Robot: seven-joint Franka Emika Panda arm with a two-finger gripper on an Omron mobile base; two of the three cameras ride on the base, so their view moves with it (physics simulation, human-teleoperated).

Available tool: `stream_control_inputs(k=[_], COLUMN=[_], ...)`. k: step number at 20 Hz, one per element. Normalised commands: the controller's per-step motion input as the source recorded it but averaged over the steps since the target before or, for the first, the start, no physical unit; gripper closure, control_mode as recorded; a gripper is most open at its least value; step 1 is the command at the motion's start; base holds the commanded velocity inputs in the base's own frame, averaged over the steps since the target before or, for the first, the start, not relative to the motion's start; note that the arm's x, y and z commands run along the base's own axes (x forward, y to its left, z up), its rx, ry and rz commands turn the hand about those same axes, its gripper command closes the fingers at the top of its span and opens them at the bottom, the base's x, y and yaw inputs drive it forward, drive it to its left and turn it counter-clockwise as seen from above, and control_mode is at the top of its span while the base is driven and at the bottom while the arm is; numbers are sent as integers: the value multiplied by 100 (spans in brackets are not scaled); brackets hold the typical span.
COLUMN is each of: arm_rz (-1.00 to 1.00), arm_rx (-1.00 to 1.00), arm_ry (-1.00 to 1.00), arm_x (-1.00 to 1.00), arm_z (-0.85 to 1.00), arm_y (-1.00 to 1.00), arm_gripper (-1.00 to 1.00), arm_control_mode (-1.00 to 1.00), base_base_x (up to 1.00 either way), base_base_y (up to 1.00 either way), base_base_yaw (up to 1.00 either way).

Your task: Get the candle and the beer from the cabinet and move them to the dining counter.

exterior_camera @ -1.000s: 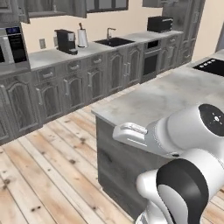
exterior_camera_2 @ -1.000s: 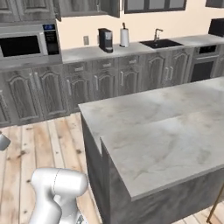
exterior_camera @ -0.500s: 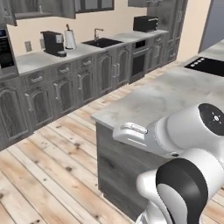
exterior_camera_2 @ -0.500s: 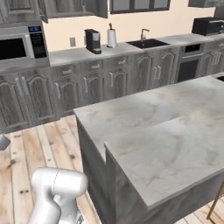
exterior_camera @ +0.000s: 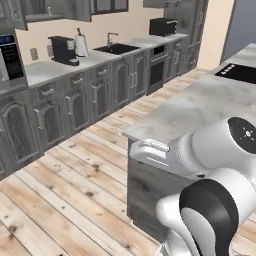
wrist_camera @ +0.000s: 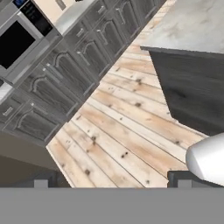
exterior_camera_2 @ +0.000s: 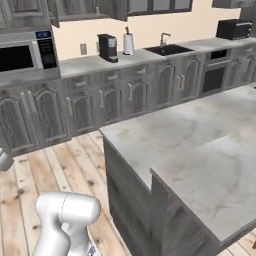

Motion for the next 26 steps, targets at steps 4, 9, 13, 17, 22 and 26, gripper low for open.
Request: stream_control_inputs(k=[4,9,13,17,22,26], arm_rz=[0,0,0,0,0,0], arm_rx=[0,0,0,0,0,0], arm_ry=[0,0,0,0,0,0], arm_x=[0,0,0,0,0,0], arm_z=[0,0,0,0,0,0], arm_y=[0,0,0,0,0,0], arm_gripper=[-100,-100,-100,-100,-100,-100], arm_control_mode=[100,100,100,100,100,100], base_base_x=[16,77,97,97,96,98], base_base_y=[94,42,55,52,37,1], base_base_yaw=[-5,-18,-23,-25,-30,-36])
